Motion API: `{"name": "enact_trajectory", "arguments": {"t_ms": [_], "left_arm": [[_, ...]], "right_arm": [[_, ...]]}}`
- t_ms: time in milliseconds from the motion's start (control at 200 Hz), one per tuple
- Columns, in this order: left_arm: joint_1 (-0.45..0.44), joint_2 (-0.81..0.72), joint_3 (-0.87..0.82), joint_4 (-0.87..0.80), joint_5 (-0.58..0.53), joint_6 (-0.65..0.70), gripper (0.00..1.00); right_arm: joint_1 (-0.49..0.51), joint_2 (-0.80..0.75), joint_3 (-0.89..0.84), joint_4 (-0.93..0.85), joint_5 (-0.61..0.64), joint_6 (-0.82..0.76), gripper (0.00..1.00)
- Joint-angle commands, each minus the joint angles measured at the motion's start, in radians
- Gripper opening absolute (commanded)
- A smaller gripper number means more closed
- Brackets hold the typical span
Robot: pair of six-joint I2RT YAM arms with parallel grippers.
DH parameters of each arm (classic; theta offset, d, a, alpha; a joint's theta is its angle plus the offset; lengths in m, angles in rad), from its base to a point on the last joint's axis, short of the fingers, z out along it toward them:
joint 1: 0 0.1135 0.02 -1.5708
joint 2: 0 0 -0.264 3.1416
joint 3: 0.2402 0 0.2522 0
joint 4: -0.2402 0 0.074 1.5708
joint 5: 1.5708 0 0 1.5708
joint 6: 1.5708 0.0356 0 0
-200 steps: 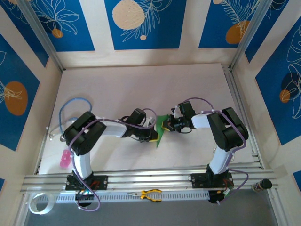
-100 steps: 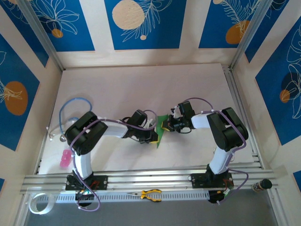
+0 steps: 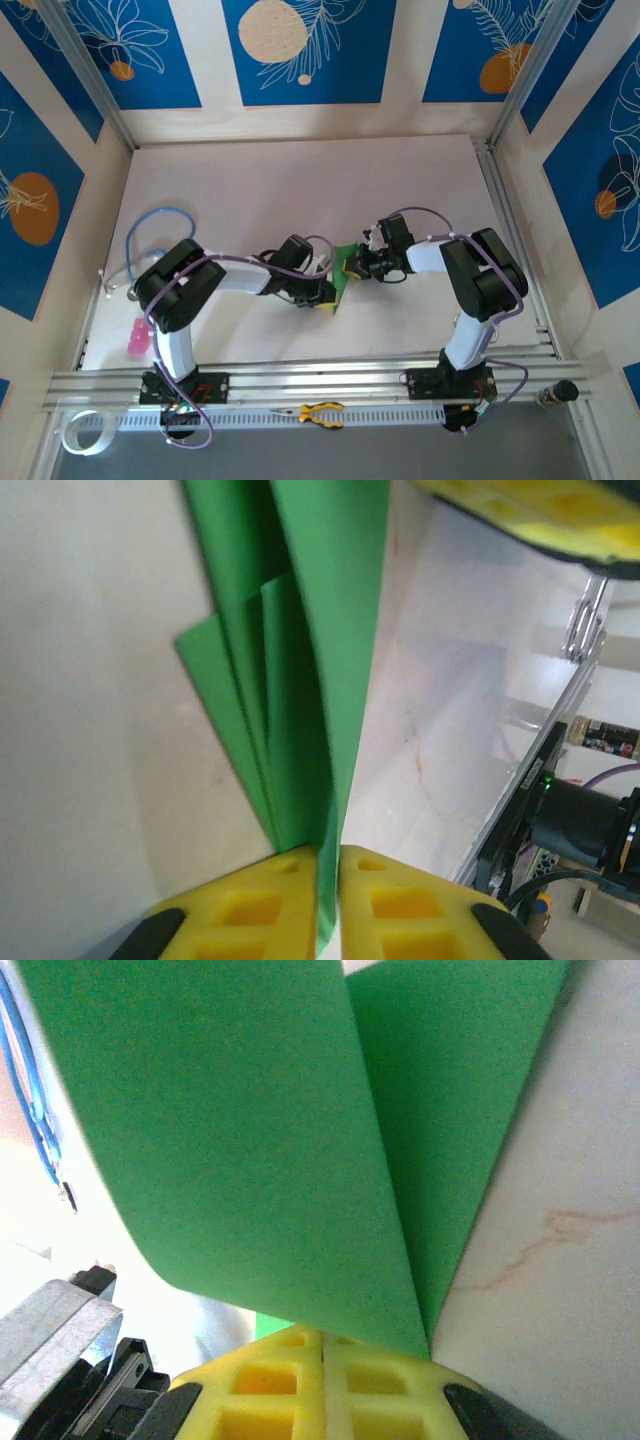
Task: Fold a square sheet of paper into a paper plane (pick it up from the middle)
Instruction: Fold the wing for the fifth time at the center of the table.
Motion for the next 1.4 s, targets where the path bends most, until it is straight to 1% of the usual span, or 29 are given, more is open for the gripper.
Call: {"name": "enact_trajectory", "arguments": {"t_ms": [0, 85, 230, 335, 365, 460, 540, 575, 710, 780, 835, 905, 1050, 1111, 1201, 1396], "left_arm": [[-0.02, -0.005, -0.032, -0.085, 0.03, 0.005, 0.06], [-0.022, 0.0, -0.04, -0.07, 0.036, -0.003, 0.0], [-0.024, 0.008, -0.063, -0.031, 0.061, -0.025, 0.0], [-0.029, 0.007, -0.074, -0.035, 0.063, -0.03, 0.0], [-0.032, 0.002, -0.08, -0.03, 0.063, -0.03, 0.03], [-0.037, -0.015, -0.096, 0.001, 0.074, -0.036, 0.06], [-0.038, -0.051, -0.111, 0.036, 0.062, -0.048, 0.17], [-0.038, -0.075, -0.11, 0.036, 0.043, -0.05, 0.21], [-0.035, -0.174, -0.07, -0.042, -0.063, -0.013, 0.26], [-0.03, -0.208, -0.044, -0.08, -0.11, 0.008, 0.27], [-0.028, -0.223, -0.023, -0.096, -0.145, 0.016, 0.26], [-0.021, -0.22, 0.003, -0.082, -0.156, 0.015, 0.22], [-0.016, -0.12, 0.104, -0.048, -0.075, 0.007, 0.09], [-0.016, -0.077, 0.125, -0.029, -0.058, -0.008, 0.07], [-0.016, -0.034, 0.142, -0.004, -0.058, -0.023, 0.05], [-0.019, 0.04, 0.158, 0.021, -0.045, -0.041, 0.04]], "right_arm": [[0.003, 0.038, -0.01, -0.074, 0.082, -0.007, 0.01], [0.003, 0.038, -0.011, -0.073, 0.083, -0.008, 0.01], [0.005, 0.041, -0.011, -0.076, 0.088, -0.008, 0.01], [0.005, 0.043, -0.011, -0.077, 0.094, -0.006, 0.01], [0.005, 0.043, -0.01, -0.078, 0.097, -0.004, 0.01], [0.005, 0.045, -0.011, -0.08, 0.1, -0.002, 0.01], [0.005, 0.045, -0.009, -0.08, 0.099, -0.004, 0.01], [0.005, 0.044, -0.009, -0.082, 0.098, -0.004, 0.01], [0.005, 0.041, -0.01, -0.078, 0.092, -0.002, 0.01], [0.006, 0.041, -0.009, -0.076, 0.09, -0.001, 0.01], [0.006, 0.041, -0.007, -0.076, 0.087, -0.001, 0.01], [0.008, 0.04, -0.007, -0.076, 0.085, -0.001, 0.01], [0.008, 0.039, -0.007, -0.076, 0.082, -0.001, 0.01], [0.009, 0.04, -0.006, -0.077, 0.082, -0.001, 0.01], [0.008, 0.04, -0.004, -0.077, 0.082, -0.001, 0.01], [0.01, 0.04, -0.006, -0.077, 0.083, 0.001, 0.01]]}}
